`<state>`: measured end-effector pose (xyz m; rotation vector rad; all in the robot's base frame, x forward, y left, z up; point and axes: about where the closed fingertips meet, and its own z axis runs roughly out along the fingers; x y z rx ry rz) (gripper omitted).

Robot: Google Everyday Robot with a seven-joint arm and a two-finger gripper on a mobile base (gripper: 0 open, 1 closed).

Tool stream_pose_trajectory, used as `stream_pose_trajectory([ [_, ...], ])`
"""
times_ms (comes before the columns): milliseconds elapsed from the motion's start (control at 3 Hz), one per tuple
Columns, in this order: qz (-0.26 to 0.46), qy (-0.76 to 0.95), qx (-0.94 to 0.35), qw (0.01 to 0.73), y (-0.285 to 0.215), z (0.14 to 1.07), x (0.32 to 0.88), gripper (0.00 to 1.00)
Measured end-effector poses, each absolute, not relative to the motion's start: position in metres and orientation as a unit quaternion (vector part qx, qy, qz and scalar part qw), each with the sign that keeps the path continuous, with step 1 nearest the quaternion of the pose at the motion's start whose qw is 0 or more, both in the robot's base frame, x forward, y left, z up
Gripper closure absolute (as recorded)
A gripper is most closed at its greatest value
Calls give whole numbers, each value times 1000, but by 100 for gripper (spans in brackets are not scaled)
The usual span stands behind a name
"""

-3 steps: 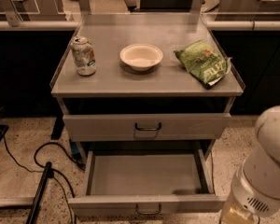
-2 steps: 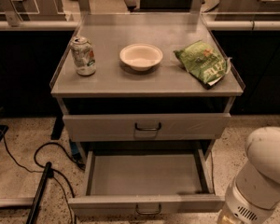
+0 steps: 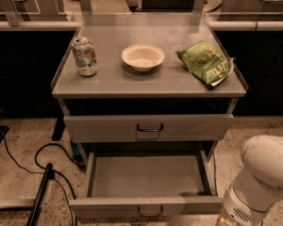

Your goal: Close middle drawer

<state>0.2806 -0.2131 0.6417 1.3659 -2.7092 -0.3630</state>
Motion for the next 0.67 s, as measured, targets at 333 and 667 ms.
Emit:
stream_pose_trajectory([
  [333, -130, -888, 440, 32, -209, 629, 278, 100],
  [667, -137, -889, 435, 35, -193, 583, 282, 100],
])
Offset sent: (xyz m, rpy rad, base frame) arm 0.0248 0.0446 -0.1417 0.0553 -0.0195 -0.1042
